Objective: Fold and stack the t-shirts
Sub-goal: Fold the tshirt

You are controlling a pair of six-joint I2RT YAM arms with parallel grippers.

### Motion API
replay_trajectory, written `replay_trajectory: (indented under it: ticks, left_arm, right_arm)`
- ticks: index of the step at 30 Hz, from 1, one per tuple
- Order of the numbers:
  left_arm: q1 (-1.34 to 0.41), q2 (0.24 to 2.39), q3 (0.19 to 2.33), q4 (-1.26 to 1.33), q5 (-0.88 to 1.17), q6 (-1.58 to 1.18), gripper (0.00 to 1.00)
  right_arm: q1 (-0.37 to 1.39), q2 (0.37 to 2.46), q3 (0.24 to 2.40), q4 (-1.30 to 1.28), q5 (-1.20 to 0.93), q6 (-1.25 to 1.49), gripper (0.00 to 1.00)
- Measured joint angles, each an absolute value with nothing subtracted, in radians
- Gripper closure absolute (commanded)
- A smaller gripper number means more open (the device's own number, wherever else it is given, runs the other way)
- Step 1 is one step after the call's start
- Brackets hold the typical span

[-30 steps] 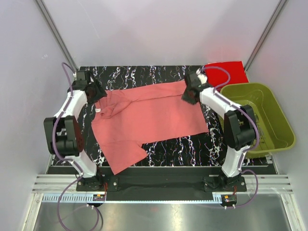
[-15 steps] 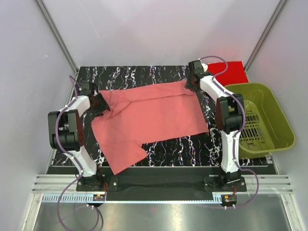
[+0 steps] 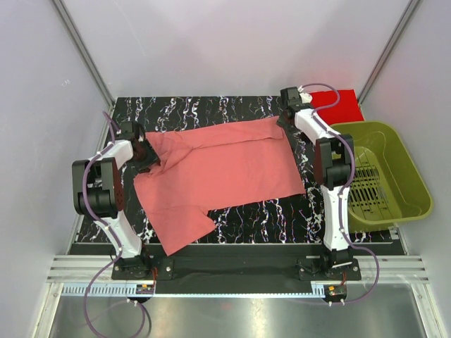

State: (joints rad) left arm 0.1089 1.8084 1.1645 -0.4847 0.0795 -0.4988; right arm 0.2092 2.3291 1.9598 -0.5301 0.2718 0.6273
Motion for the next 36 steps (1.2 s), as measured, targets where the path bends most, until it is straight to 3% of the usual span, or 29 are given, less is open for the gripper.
replay_trajectory:
  ticks: [13, 15, 16, 18, 23, 34, 36]
  left_arm:
    - [0.109, 1.813, 1.164, -0.485, 0.061, -0.499, 0.49]
    - [0.109, 1.813, 1.164, -0.485, 0.057, -0.499, 0.49]
    - [0.109, 1.814, 1.164, -0.485, 0.055, -0.499, 0.49]
    - [0.109, 1.816, 1.164, -0.485, 0.051, -0.499, 0.49]
    - [0.109, 1.825, 1.166, -0.49, 0.027, -0.498, 0.49]
    - [0.107, 1.845, 1.184, -0.507, -0.003, -0.498, 0.49]
    - [0.107, 1.844, 1.184, -0.507, -0.002, -0.498, 0.49]
  right_arm:
    - [0.209, 2.34, 1.892, -0.521, 0.272, 0.658, 0.67]
    - [0.209, 2.343, 1.892, -0.518, 0.272, 0.659, 0.72]
    - [0.209, 2.344, 1.892, -0.517, 0.272, 0.659, 0.82]
    - [0.209, 2.347, 1.892, -0.512, 0.272, 0.658, 0.91]
    - [0.207, 2.352, 1.892, -0.496, 0.281, 0.641, 1.0]
    - [0.204, 2.352, 1.892, -0.447, 0.298, 0.535, 1.0]
    - [0.204, 2.352, 1.892, -0.442, 0.292, 0.526, 0.96]
